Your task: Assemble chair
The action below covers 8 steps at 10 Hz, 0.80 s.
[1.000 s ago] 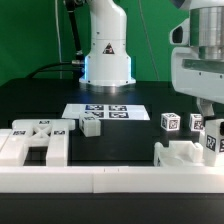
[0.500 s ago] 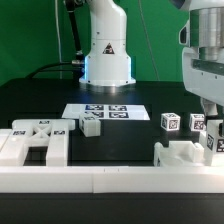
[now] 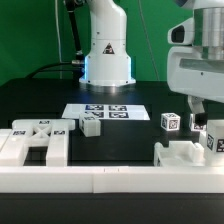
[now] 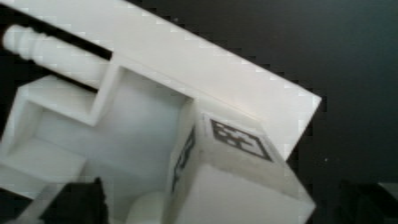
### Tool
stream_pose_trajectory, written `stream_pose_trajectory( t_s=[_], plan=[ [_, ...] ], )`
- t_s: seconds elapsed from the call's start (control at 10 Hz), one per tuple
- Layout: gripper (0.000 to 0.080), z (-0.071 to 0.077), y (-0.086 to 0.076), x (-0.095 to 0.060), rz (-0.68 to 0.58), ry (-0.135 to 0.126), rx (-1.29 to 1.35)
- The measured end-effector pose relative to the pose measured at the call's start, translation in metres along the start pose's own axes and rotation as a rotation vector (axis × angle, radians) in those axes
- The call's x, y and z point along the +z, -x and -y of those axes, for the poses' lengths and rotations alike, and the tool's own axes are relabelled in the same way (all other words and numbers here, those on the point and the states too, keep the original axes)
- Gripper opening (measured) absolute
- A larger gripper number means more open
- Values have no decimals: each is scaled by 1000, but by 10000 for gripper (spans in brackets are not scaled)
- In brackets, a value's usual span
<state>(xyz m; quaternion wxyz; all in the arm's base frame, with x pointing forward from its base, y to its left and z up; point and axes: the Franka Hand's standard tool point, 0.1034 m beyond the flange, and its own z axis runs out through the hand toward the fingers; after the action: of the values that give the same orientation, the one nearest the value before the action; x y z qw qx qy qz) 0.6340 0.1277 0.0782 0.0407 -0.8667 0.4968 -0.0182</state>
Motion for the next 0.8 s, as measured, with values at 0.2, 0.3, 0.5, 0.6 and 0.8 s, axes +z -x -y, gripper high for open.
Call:
stream_pose_trajectory(
  t_s=[0.2,0.3,0.5,0.6,0.8],
  plan=[
    [649,0,-2,0,-1,0,-215],
    [649,0,-2,-1,-1,0,-285],
    [649,0,-2,0,-4,3,-488],
    [649,0,-2,0,-4,4,-535],
    [649,0,-2,1,-13,17,-731]
  ],
)
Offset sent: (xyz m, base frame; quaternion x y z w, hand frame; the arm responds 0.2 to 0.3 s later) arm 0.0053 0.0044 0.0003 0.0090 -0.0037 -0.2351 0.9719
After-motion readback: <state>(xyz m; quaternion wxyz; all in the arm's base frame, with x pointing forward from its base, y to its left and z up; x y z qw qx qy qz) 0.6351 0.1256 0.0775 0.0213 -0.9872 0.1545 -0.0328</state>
